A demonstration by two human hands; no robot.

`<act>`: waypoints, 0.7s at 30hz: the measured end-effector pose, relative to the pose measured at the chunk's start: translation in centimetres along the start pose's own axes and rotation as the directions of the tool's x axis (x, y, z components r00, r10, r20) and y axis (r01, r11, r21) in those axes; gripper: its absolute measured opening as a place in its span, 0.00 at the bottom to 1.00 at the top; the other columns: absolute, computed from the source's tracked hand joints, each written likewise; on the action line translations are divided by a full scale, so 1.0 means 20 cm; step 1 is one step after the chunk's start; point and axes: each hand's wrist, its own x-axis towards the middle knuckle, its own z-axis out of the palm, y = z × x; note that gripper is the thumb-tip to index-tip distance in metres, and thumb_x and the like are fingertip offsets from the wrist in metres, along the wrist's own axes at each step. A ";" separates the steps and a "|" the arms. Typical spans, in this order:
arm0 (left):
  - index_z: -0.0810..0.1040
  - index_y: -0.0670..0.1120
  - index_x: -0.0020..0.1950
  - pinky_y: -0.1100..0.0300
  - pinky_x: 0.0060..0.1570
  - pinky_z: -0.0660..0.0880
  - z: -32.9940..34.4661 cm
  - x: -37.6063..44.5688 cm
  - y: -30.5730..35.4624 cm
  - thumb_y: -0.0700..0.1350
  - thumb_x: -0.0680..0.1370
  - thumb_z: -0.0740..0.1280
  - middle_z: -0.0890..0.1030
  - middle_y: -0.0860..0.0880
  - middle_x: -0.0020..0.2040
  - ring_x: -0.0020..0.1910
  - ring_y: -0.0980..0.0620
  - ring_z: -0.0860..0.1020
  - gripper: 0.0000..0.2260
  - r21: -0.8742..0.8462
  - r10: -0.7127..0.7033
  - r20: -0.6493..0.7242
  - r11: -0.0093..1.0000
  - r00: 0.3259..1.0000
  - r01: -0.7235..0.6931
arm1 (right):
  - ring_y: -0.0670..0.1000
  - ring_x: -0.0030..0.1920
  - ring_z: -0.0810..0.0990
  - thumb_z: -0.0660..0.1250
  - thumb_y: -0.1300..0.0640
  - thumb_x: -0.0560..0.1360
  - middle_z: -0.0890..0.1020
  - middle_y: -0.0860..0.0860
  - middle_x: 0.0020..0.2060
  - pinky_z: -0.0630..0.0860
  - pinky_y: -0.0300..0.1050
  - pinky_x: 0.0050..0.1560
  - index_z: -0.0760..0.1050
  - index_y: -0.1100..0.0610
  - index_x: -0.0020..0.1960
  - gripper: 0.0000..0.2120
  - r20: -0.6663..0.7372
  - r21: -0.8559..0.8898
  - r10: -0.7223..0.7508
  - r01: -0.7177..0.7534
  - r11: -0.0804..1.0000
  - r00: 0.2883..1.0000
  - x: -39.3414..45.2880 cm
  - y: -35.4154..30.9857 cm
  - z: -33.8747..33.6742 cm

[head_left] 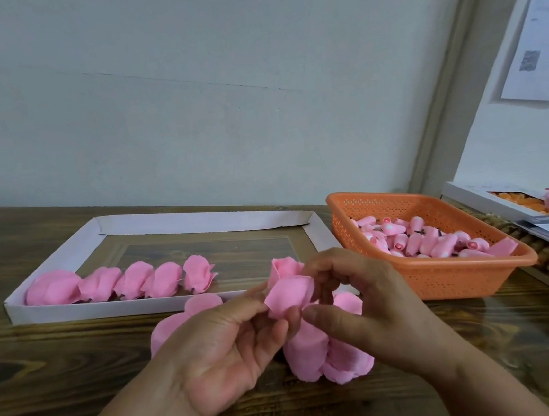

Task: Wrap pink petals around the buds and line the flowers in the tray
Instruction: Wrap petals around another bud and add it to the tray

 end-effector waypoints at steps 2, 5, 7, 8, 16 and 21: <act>0.84 0.32 0.40 0.62 0.23 0.78 0.00 0.00 0.00 0.31 0.65 0.65 0.82 0.37 0.36 0.28 0.46 0.82 0.10 0.002 -0.011 0.003 1.000 1.000 0.011 | 0.46 0.39 0.78 0.72 0.58 0.68 0.78 0.47 0.39 0.75 0.40 0.43 0.76 0.51 0.47 0.09 0.019 0.053 0.007 -0.008 0.999 1.000 0.01 0.00 -0.01; 0.84 0.32 0.44 0.63 0.22 0.77 0.00 -0.01 0.01 0.32 0.64 0.67 0.82 0.37 0.38 0.28 0.47 0.82 0.11 0.021 -0.020 0.018 1.000 1.000 0.020 | 0.46 0.38 0.77 0.71 0.61 0.68 0.78 0.48 0.38 0.76 0.41 0.42 0.77 0.52 0.46 0.08 0.030 0.078 -0.007 0.004 0.997 1.000 0.02 -0.01 -0.02; 0.84 0.33 0.42 0.63 0.21 0.77 0.01 -0.01 0.00 0.32 0.65 0.67 0.82 0.37 0.36 0.27 0.47 0.81 0.10 0.030 -0.025 0.005 0.999 1.000 0.025 | 0.45 0.37 0.77 0.71 0.61 0.69 0.78 0.48 0.37 0.74 0.37 0.40 0.77 0.51 0.43 0.07 0.029 0.080 -0.012 0.009 0.997 1.000 0.03 0.00 -0.02; 0.84 0.33 0.41 0.63 0.20 0.76 0.01 -0.01 0.00 0.32 0.64 0.67 0.82 0.37 0.36 0.27 0.47 0.81 0.09 0.029 -0.026 -0.004 0.999 1.000 0.026 | 0.45 0.37 0.76 0.71 0.61 0.69 0.78 0.49 0.36 0.74 0.36 0.40 0.76 0.50 0.42 0.07 0.013 0.090 -0.012 0.010 0.996 1.000 0.03 0.00 -0.02; 0.84 0.34 0.44 0.64 0.22 0.76 0.01 -0.02 0.01 0.35 0.63 0.71 0.82 0.39 0.38 0.29 0.49 0.82 0.12 0.100 0.007 0.059 0.995 0.998 -0.013 | 0.53 0.35 0.77 0.74 0.56 0.66 0.80 0.54 0.36 0.76 0.48 0.39 0.78 0.53 0.44 0.08 -0.088 0.198 -0.017 0.034 0.980 0.996 0.01 0.00 0.01; 0.84 0.37 0.51 0.64 0.27 0.78 0.00 -0.03 0.00 0.36 0.65 0.71 0.83 0.39 0.41 0.32 0.50 0.82 0.15 0.191 0.077 0.122 0.977 0.990 -0.100 | 0.47 0.35 0.78 0.69 0.53 0.71 0.80 0.47 0.33 0.75 0.44 0.38 0.78 0.51 0.39 0.03 -0.185 0.162 0.002 0.029 0.986 0.983 0.01 0.00 0.05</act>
